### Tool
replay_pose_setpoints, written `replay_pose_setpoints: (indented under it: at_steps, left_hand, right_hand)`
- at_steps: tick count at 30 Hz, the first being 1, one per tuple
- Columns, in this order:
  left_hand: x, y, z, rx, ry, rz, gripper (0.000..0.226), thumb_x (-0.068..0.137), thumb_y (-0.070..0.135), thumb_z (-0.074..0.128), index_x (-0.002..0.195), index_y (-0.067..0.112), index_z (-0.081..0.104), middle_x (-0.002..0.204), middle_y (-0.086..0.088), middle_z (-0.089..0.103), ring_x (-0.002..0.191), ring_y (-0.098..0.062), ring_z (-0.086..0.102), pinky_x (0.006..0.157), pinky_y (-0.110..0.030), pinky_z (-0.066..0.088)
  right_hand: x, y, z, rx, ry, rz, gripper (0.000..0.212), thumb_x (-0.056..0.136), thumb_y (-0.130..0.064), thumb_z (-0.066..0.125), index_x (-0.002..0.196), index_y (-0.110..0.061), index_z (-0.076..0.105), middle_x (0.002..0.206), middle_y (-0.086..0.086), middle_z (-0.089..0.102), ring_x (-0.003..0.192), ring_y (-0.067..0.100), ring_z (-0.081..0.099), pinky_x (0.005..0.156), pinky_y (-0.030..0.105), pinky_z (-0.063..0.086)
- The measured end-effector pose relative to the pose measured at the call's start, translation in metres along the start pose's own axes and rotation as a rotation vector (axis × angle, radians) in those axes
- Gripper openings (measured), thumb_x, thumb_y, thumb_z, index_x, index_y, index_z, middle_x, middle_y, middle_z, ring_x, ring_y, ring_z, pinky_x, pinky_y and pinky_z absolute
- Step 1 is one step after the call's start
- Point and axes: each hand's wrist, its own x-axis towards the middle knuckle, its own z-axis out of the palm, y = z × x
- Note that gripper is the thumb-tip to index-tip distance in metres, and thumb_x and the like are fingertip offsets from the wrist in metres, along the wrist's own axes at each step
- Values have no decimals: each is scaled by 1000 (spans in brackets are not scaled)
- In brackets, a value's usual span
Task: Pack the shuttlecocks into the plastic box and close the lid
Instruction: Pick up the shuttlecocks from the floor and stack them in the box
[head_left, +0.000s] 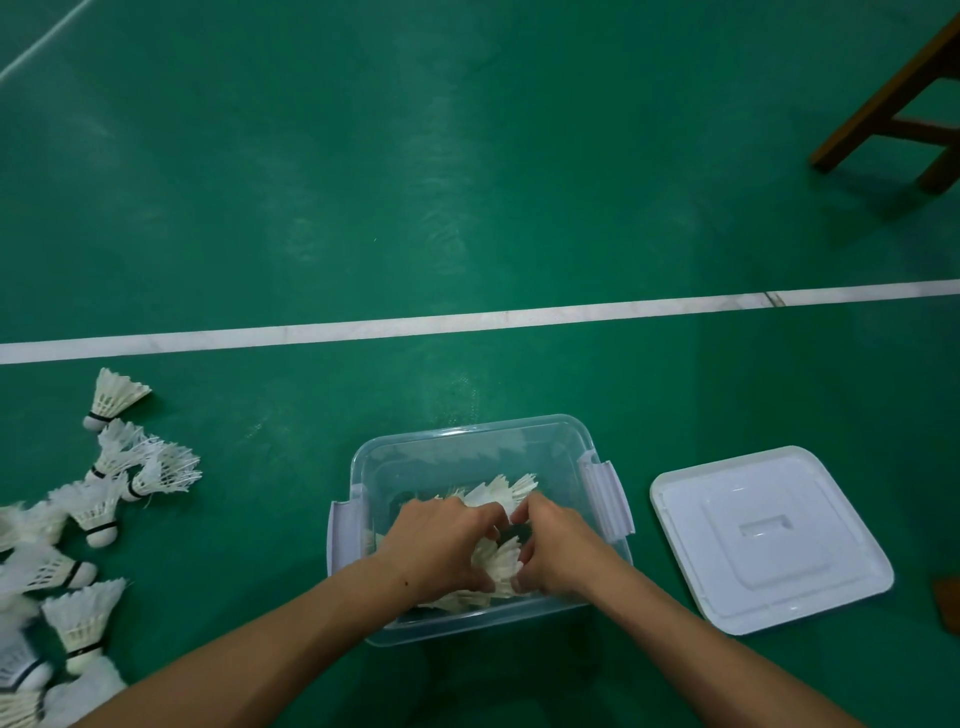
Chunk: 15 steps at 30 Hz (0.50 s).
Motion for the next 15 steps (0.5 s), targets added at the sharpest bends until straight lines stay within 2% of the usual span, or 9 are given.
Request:
replay_pose_setpoints:
  at_steps: [5,8,10,11,13,15]
  left_hand:
    - [-1,3,0,9,5,-12,60,85,54,76,137,38,50,129,5,71,112,-24,67,84,-36,50]
    - [-6,3,-11,-84,32,-18,65,82,56,79,139,41,51,132,13,69,111,-16,68,88,-34,52]
    - [-12,2,-28,-201,84,-35,65,81,56,81,138,40,54,134,19,68,111,-7,68,96,-36,55]
    - [-17,0,-38,-276,128,-57,63,81,56,81,136,40,56,131,21,68,107,0,67,97,-38,56]
    - [-29,-6,-56,-449,237,-103,57,78,56,84,128,41,61,121,23,73,81,11,65,89,-37,60]
    - [-46,-15,-71,-603,337,-143,54,76,52,87,123,39,64,110,20,75,63,4,66,76,-36,62]
  right_hand:
    - [-3,2,-13,-22,16,-33,72,80,-14,89,140,-19,49,118,3,69,102,21,69,90,36,59]
    - [-14,2,-22,-23,64,-92,66,87,-20,85,143,-22,50,124,1,70,100,16,67,86,30,56]
    - [-22,0,-30,-21,140,-149,59,90,-24,82,141,-25,53,124,-2,71,99,11,68,89,31,58]
    - [-25,-2,-35,-19,172,-186,56,91,-27,82,139,-27,54,122,-5,72,98,8,69,92,33,59]
    - [-30,-10,-44,5,219,-263,50,91,-29,81,135,-29,57,115,-9,74,93,3,71,92,36,61]
    - [-34,-22,-52,19,269,-332,46,91,-30,80,132,-30,60,107,-12,75,90,1,71,88,36,62]
